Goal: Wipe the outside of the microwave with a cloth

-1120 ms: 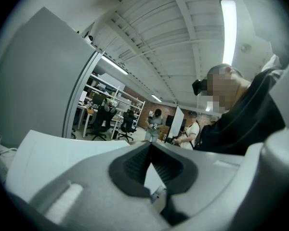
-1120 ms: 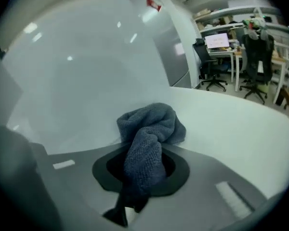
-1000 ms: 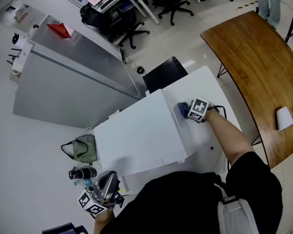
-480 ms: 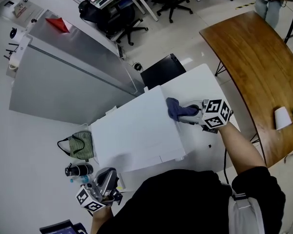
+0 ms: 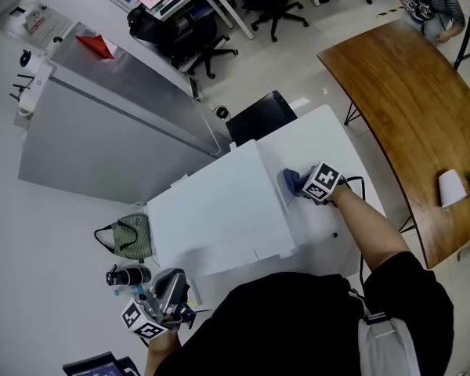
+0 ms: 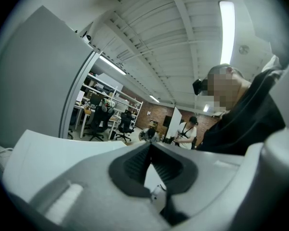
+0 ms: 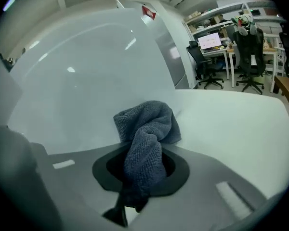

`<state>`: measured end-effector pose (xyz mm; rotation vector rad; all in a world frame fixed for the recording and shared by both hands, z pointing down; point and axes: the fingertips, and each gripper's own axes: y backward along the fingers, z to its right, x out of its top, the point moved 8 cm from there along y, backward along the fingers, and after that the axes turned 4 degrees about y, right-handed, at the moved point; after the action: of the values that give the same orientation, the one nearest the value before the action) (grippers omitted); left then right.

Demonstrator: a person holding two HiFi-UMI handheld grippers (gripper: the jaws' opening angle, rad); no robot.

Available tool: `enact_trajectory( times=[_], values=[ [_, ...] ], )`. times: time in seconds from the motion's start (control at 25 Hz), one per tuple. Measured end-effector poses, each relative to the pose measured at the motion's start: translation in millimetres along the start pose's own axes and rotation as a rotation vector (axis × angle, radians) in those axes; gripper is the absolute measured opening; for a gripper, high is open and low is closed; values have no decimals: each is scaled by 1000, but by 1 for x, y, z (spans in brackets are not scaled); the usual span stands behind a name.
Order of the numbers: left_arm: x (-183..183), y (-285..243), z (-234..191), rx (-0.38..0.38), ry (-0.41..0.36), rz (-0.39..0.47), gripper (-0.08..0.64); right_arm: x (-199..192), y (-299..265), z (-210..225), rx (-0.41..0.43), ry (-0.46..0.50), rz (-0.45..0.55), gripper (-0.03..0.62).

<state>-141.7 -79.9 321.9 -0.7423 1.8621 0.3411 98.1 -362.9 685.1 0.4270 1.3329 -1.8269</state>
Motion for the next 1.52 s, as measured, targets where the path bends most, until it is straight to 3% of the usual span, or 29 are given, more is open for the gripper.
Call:
enact_trajectory(
  times=[0.08,0.16,0.28,0.36,0.4,0.48,0.56,0.68,0.88,1.0,1.08,1.16,1.28,1.36,1.44,1.52],
  values=[
    [0,-4,1,-15,-3,-5,3,-5,-2,-2,-30,14,-59,61],
    [-1,-8,2,-30,-1,-6,3,-2,15,-11,-32,-3,-2,61],
    [0,-13,0,-46,3,-8,2,30,84,-50,55,-14,335,61],
    [-2,-17,-3,-54,5,-14,3,54,128,-87,146,41,552,61],
    [-3,-19,-4,-60,7,-20,3,62,140,-103,187,81,610,61],
    [-4,-24,-4,-75,11,-31,3,66,143,-125,238,146,629,61],
    [-5,-29,-3,-91,13,-39,3,56,132,-123,235,142,587,61],
    [-3,-30,0,-101,12,-38,3,23,98,-101,204,53,476,60],
    [-3,-29,1,-102,9,-38,3,-37,28,-64,100,-19,150,60],
    [-2,-28,3,-99,2,-42,3,-52,3,-55,44,-10,-57,60],
    [-3,-28,4,-99,4,-42,3,-51,7,-56,42,-12,-77,60],
    [-4,-27,4,-101,8,-42,3,-39,36,-65,49,-24,33,61],
    [-5,-27,-2,-100,15,-41,3,3,109,-101,97,2,383,61],
    [-5,-30,-5,-105,20,-45,3,30,144,-132,158,78,577,61],
    [-6,-33,-6,-115,22,-50,3,43,153,-155,212,158,634,61],
    [-6,-35,-4,-124,22,-52,3,37,143,-157,220,174,599,60]
  ],
)
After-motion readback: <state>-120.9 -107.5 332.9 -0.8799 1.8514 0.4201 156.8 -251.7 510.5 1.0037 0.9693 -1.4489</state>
